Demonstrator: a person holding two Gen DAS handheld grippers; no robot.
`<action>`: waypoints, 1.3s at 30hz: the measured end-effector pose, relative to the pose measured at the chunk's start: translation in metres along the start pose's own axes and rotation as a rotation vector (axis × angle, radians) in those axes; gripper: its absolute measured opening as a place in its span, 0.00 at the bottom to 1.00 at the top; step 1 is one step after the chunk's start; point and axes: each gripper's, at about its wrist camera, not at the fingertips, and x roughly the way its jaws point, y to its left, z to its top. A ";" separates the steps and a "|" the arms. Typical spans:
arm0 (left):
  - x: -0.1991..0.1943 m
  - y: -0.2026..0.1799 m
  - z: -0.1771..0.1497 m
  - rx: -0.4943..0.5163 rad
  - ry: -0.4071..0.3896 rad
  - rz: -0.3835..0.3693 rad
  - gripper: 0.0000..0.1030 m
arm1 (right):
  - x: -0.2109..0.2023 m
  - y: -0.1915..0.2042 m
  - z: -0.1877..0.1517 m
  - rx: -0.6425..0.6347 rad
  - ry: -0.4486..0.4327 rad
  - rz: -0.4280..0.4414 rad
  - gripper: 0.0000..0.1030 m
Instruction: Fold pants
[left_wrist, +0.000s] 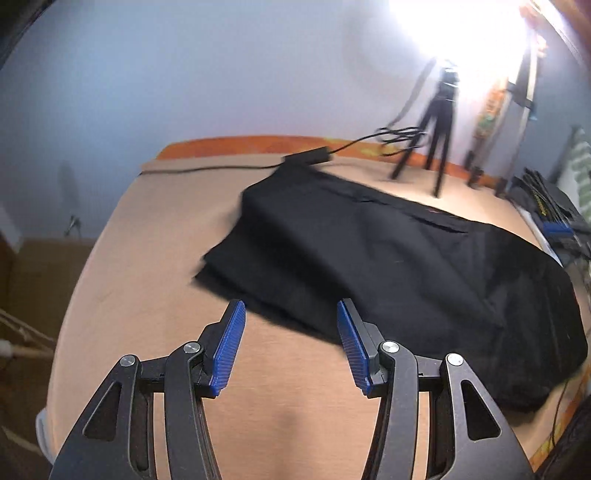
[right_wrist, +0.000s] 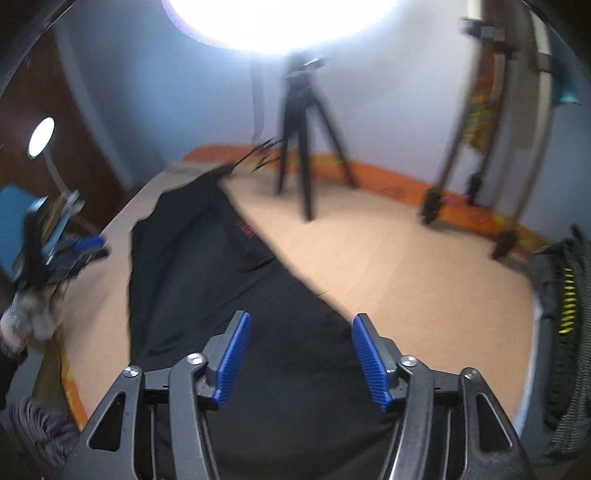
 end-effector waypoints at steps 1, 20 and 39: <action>0.003 0.007 0.000 -0.021 0.004 -0.001 0.49 | -0.001 0.008 -0.004 -0.026 0.010 0.014 0.56; 0.043 0.071 0.011 -0.278 -0.071 -0.055 0.54 | -0.007 0.101 -0.029 -0.271 0.009 0.023 0.53; 0.076 0.051 0.025 -0.122 -0.090 0.047 0.09 | 0.094 0.009 0.032 -0.137 0.134 -0.121 0.72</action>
